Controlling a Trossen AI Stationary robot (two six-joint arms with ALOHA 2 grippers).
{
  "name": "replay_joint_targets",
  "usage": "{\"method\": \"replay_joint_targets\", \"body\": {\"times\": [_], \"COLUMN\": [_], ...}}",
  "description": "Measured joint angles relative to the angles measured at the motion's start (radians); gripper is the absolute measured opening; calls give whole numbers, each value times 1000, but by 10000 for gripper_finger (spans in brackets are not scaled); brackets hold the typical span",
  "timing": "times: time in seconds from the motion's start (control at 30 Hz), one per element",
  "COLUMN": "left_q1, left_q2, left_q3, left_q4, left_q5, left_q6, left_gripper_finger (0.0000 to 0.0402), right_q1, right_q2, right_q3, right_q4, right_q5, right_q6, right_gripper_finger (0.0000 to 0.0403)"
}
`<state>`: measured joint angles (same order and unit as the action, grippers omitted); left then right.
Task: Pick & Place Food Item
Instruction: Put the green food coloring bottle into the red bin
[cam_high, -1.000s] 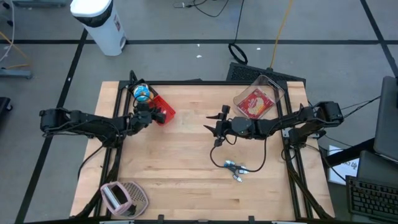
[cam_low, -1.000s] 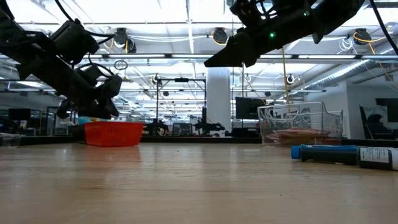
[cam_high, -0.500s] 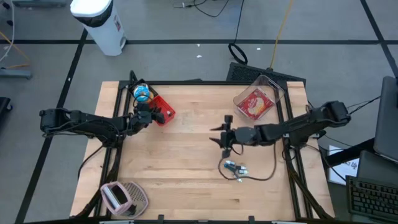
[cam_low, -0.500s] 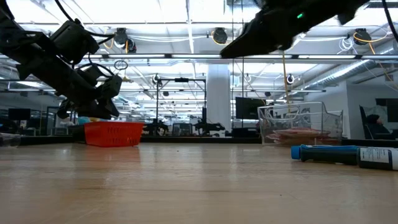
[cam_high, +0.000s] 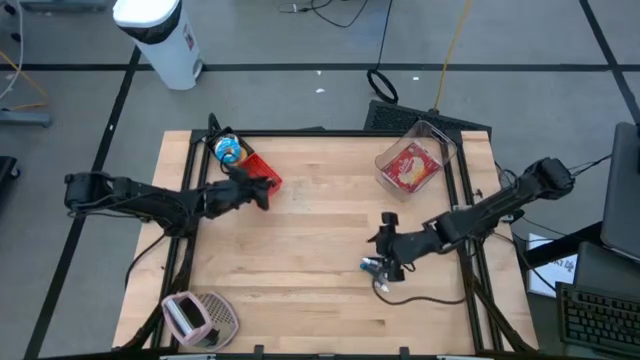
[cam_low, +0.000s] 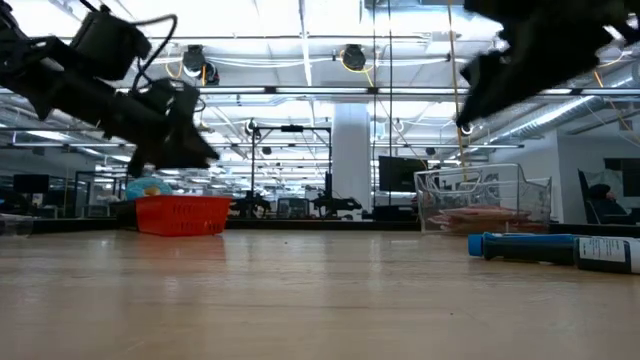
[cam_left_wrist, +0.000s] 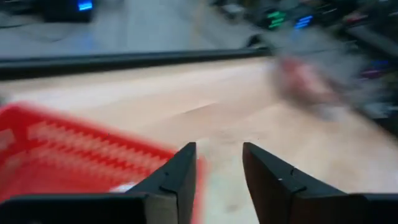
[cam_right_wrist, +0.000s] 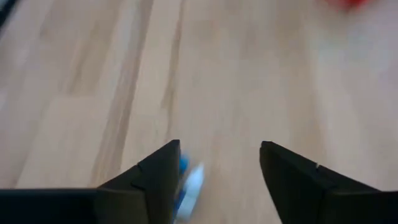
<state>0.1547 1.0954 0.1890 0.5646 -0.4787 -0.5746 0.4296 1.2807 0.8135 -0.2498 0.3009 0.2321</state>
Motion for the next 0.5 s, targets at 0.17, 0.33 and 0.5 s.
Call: {"method": "replay_joint_targets", "body": {"times": [0.17, 0.33, 0.5], "left_q1": [-71, -144, -176], "left_q2": [0, 0, 0], "left_q3": [0, 1, 1], "left_q4": [191, 269, 279], "left_q5": [114, 223, 195], "left_q6": [92, 146, 172], "left_gripper_finger": [185, 238, 260], "right_q1": [59, 135, 160], "right_q2": [54, 119, 173], "right_q3": [-13, -20, -27], "right_q4": [-114, -144, -159], "right_q5": [-149, -198, -146], "right_q6": [101, 181, 233], "right_gripper_finger": [246, 248, 231]}}
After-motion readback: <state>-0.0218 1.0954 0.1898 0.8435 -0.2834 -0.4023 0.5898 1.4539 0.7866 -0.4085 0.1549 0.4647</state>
